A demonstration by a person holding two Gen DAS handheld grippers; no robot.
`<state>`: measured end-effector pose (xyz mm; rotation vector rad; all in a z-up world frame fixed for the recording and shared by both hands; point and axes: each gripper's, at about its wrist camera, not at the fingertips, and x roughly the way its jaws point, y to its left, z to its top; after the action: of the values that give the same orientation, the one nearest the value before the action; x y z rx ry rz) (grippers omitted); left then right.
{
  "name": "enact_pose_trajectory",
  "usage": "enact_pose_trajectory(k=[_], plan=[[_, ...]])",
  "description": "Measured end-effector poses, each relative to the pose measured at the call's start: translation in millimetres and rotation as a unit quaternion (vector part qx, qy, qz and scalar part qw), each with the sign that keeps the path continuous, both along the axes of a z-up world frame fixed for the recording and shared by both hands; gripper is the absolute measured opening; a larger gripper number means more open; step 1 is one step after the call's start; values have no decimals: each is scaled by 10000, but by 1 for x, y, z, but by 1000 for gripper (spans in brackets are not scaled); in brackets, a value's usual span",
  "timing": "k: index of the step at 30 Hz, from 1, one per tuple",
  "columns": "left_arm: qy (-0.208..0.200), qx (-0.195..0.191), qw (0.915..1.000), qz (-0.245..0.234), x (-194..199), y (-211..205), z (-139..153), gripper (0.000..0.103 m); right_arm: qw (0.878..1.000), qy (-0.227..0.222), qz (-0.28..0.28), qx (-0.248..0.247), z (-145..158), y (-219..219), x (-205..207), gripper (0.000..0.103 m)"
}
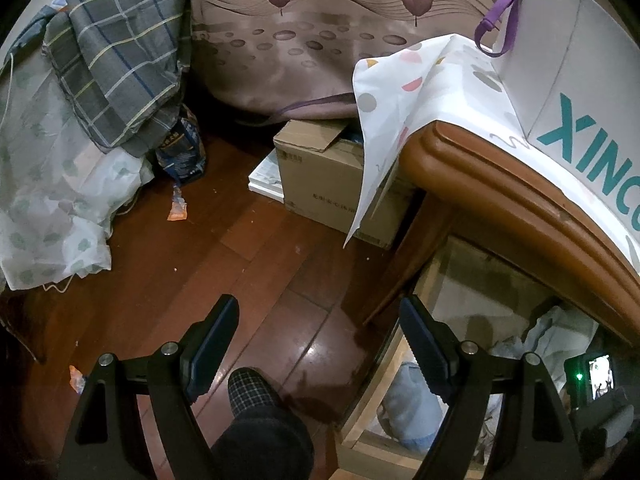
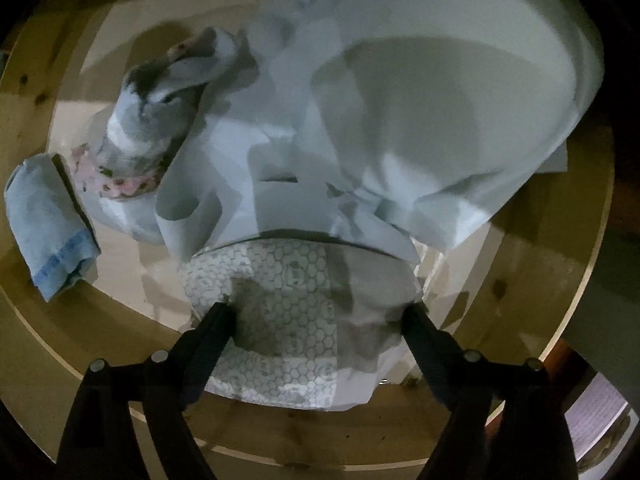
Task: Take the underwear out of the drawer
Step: 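Close the right tool on the hexagon-print white underwear in the drawer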
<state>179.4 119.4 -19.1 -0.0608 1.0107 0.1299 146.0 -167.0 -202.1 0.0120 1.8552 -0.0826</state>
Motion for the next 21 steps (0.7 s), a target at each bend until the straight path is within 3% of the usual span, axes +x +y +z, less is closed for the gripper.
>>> enact_pose_trajectory(k=[8, 18, 21], plan=[[25, 18, 10000, -72, -1, -4, -2, 80, 9991, 254, -347, 36, -19, -19, 7, 90], [81, 14, 9999, -99, 2, -4, -5, 80, 9992, 390, 29, -46, -28, 0, 10, 89], [89, -21, 9999, -117, 2, -4, -4, 80, 9994, 343, -11, 36, -21, 2, 9, 79]])
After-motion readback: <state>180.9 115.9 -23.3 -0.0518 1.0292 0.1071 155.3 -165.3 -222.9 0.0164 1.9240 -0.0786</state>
